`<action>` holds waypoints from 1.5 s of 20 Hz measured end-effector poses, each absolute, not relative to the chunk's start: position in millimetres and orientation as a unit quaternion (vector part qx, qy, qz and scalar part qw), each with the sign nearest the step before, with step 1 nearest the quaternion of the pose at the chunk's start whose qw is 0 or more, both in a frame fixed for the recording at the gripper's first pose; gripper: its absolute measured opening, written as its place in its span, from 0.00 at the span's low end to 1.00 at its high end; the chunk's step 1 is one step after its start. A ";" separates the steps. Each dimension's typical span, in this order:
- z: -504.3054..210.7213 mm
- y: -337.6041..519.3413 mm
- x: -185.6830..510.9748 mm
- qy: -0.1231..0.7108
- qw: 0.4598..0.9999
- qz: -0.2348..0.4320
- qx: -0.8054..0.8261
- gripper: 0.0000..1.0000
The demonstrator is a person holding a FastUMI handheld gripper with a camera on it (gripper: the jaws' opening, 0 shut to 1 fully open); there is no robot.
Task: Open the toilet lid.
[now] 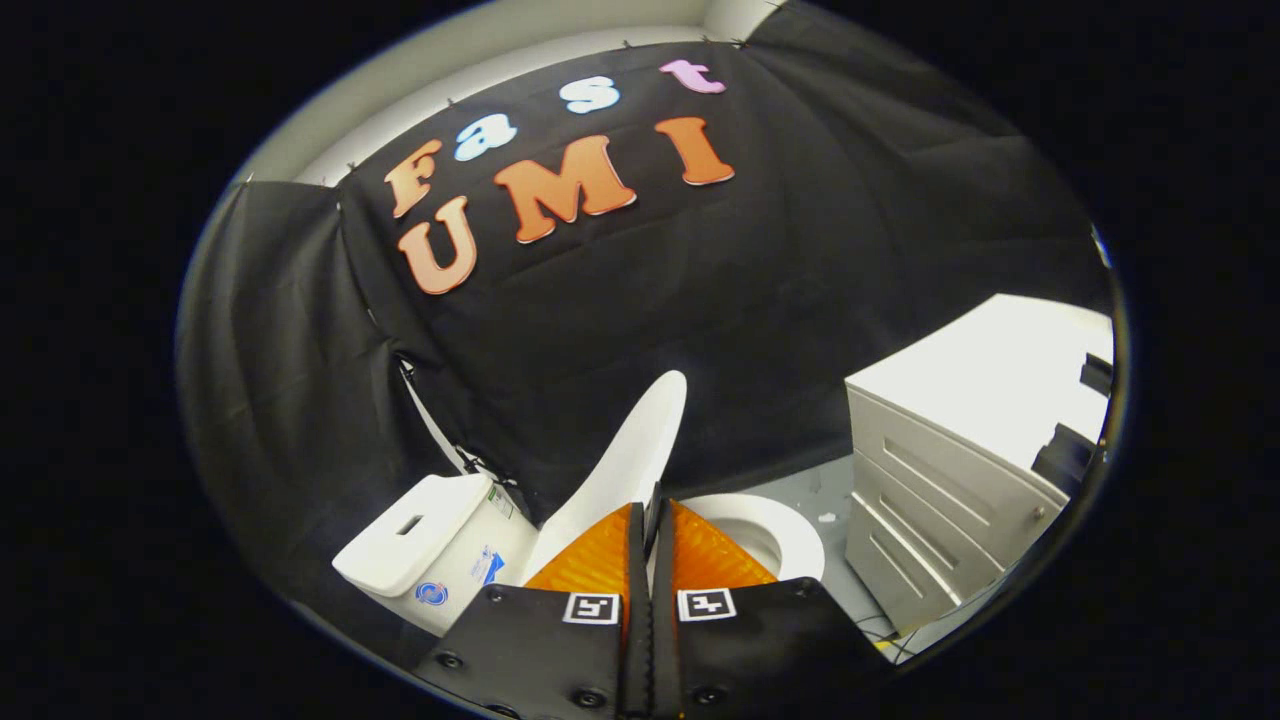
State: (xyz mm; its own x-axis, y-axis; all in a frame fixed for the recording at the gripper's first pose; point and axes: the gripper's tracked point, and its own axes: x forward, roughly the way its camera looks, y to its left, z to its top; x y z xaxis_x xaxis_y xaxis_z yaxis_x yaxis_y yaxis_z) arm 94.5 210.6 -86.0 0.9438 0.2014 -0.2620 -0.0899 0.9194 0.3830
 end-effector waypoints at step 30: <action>47.1 459.5 78.9 0.102 0.960 0.257 0.049 0.08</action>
State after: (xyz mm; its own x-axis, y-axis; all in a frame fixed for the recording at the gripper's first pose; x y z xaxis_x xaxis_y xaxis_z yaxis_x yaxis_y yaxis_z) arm 78.9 459.5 47.1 0.8466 0.5040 -0.1710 -0.4841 0.8628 0.1460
